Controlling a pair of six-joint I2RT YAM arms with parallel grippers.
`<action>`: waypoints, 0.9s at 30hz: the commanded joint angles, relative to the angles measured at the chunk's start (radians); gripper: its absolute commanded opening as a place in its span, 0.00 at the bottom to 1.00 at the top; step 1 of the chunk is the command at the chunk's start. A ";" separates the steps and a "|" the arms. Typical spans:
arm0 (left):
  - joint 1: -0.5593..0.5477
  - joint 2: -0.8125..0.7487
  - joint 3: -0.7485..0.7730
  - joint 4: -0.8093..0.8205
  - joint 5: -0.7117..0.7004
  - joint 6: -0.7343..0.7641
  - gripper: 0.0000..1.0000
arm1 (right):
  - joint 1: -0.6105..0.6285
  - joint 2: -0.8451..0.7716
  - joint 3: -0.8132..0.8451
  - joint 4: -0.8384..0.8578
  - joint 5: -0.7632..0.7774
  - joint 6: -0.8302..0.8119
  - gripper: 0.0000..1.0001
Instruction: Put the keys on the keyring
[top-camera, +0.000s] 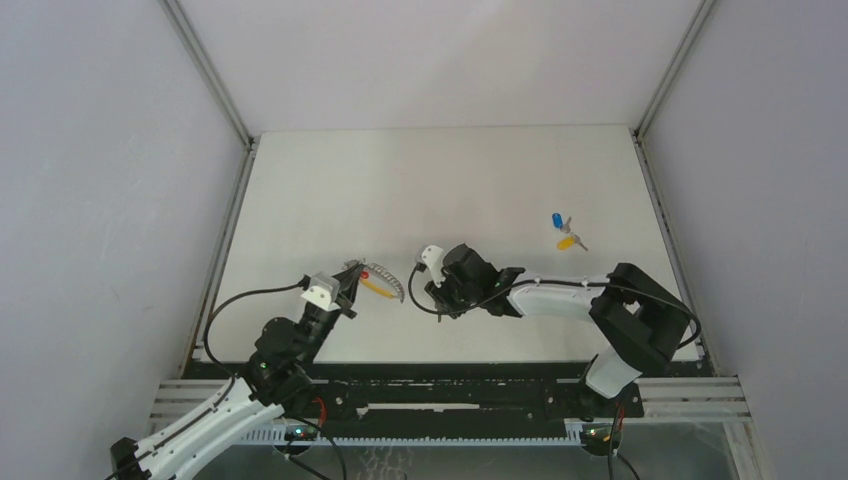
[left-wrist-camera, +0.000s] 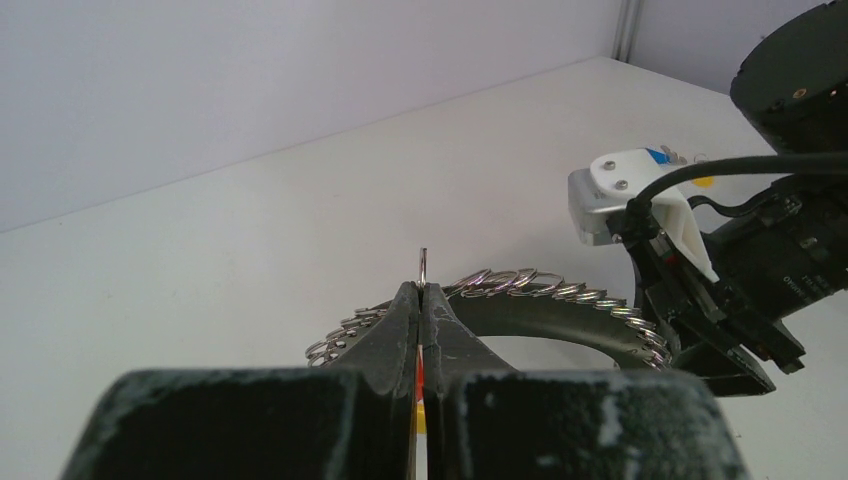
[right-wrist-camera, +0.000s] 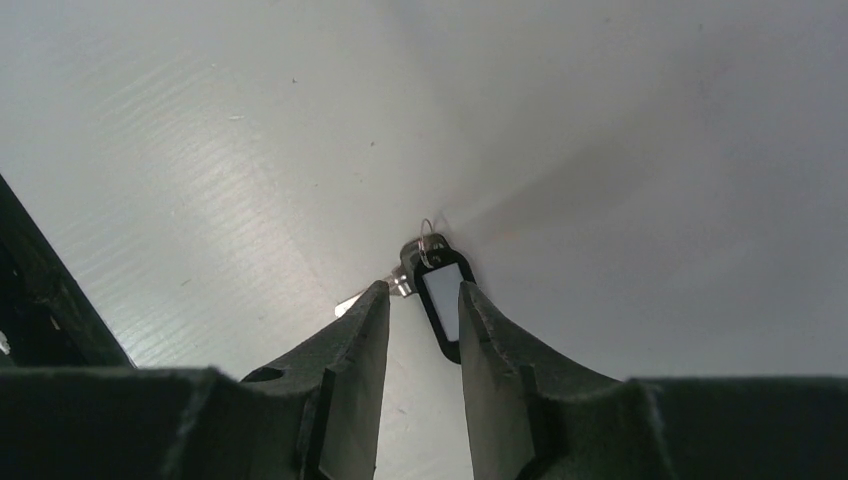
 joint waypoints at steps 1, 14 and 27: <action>-0.005 -0.014 -0.018 0.057 -0.024 -0.009 0.00 | 0.014 0.032 0.059 0.013 0.016 -0.033 0.32; -0.005 -0.013 -0.016 0.054 -0.024 -0.007 0.00 | 0.029 0.081 0.103 0.012 0.056 -0.054 0.24; -0.005 -0.029 -0.015 0.042 -0.028 -0.005 0.00 | 0.046 0.105 0.129 -0.033 0.063 -0.070 0.17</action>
